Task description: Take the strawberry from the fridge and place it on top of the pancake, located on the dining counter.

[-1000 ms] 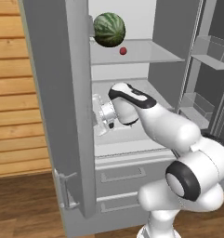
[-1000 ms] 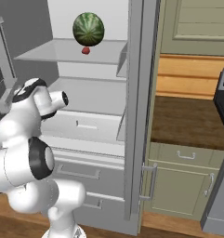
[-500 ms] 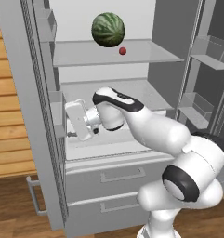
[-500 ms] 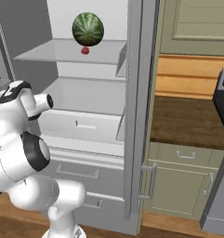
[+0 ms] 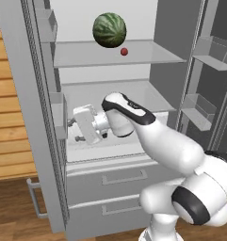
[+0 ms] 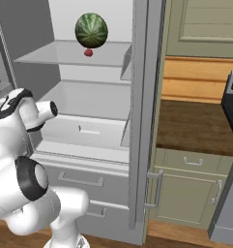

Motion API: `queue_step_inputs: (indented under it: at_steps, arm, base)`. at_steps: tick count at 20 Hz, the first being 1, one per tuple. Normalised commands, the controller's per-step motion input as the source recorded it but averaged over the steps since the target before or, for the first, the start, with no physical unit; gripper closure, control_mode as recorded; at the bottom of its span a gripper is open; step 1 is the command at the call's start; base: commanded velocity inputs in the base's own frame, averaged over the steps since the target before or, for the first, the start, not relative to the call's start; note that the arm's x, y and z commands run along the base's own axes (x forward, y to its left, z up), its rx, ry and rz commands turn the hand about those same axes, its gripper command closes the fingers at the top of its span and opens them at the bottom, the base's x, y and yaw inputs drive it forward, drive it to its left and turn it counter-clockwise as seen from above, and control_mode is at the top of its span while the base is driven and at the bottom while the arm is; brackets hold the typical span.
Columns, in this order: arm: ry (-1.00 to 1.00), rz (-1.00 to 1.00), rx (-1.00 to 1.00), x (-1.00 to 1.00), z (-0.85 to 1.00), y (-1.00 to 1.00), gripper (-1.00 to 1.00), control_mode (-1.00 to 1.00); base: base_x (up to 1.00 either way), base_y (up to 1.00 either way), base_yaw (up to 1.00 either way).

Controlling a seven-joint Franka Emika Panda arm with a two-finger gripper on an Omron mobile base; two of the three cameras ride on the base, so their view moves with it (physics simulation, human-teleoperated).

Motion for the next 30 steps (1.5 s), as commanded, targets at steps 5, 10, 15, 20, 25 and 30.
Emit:
queue_step_inputs:
  at_steps: [5, 10, 15, 20, 25, 30]
  arm:
    - [-0.06, -0.07, -0.25, -0.2, 0.29, -0.82, -1.0, -1.0]
    - [-0.04, -0.13, -0.36, -0.42, 0.22, -0.88, -1.0, -1.0]
    - [-0.1, -0.16, -0.38, -0.66, 0.14, -0.93, -1.0, -1.0]
    - [-0.14, -0.19, -0.32, -0.74, 0.01, -0.82, -1.0, -1.0]
    - [-0.16, -0.2, -0.28, -0.75, 0.09, -0.78, -1.0, -1.0]
    - [-0.14, -0.17, -0.21, -0.67, 0.44, -0.74, -1.0, -1.0]
  base:
    - [0.0, 0.0, 0.0]
    - [0.0, 0.0, 0.0]
    - [0.0, 0.0, 0.0]
    - [0.0, 0.0, 0.0]
    - [0.0, 0.0, 0.0]
    - [0.0, 0.0, 0.0]
